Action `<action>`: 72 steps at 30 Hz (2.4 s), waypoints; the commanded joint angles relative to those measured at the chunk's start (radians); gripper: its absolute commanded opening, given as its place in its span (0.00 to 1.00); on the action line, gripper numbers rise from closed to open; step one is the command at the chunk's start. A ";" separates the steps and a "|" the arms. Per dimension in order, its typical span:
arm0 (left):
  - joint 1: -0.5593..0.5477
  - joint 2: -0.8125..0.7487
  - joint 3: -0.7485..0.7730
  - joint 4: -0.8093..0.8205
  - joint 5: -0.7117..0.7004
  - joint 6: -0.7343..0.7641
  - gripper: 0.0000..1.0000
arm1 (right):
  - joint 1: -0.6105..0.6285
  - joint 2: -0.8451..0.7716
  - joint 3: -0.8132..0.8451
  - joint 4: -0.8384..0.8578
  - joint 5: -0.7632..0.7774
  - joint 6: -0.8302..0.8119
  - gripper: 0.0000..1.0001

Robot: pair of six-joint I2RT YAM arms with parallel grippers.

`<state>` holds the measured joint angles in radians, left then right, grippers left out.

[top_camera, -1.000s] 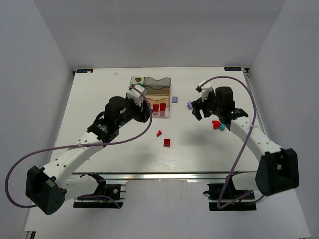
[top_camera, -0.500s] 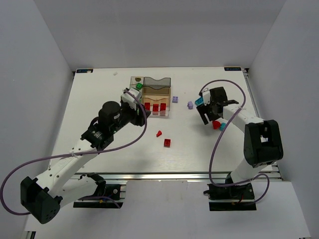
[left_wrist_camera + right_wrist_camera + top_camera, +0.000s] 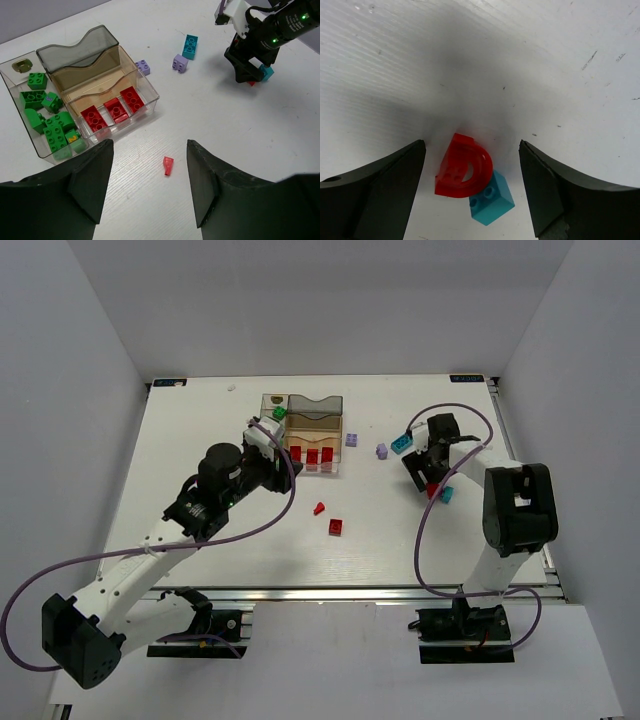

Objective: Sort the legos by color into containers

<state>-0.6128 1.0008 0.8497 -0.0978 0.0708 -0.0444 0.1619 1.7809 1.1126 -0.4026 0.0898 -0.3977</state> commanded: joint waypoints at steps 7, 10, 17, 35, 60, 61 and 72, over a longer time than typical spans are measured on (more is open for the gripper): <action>-0.005 0.015 0.003 0.000 -0.008 0.001 0.70 | -0.064 0.040 0.033 -0.096 -0.122 -0.076 0.65; -0.005 0.019 0.003 -0.002 -0.008 0.001 0.70 | -0.076 0.063 0.047 -0.126 -0.165 -0.089 0.54; -0.005 0.021 0.002 -0.002 -0.019 0.001 0.70 | -0.078 0.103 0.070 -0.185 -0.255 -0.119 0.26; -0.005 0.004 -0.008 0.001 -0.108 0.015 0.70 | 0.238 0.014 0.424 -0.314 -0.475 -0.242 0.05; 0.004 0.019 -0.029 0.015 -0.192 0.043 0.71 | 0.469 0.347 0.721 0.051 -0.208 -0.167 0.55; 0.004 0.019 -0.028 0.013 -0.189 0.043 0.71 | 0.469 0.345 0.721 0.048 -0.208 -0.164 0.58; 0.004 -0.016 -0.029 0.013 -0.203 0.041 0.71 | 0.452 0.160 0.605 -0.072 -0.453 -0.169 0.58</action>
<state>-0.6109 1.0256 0.8242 -0.0967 -0.1184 -0.0074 0.6220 2.0872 1.7805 -0.4076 -0.1974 -0.5377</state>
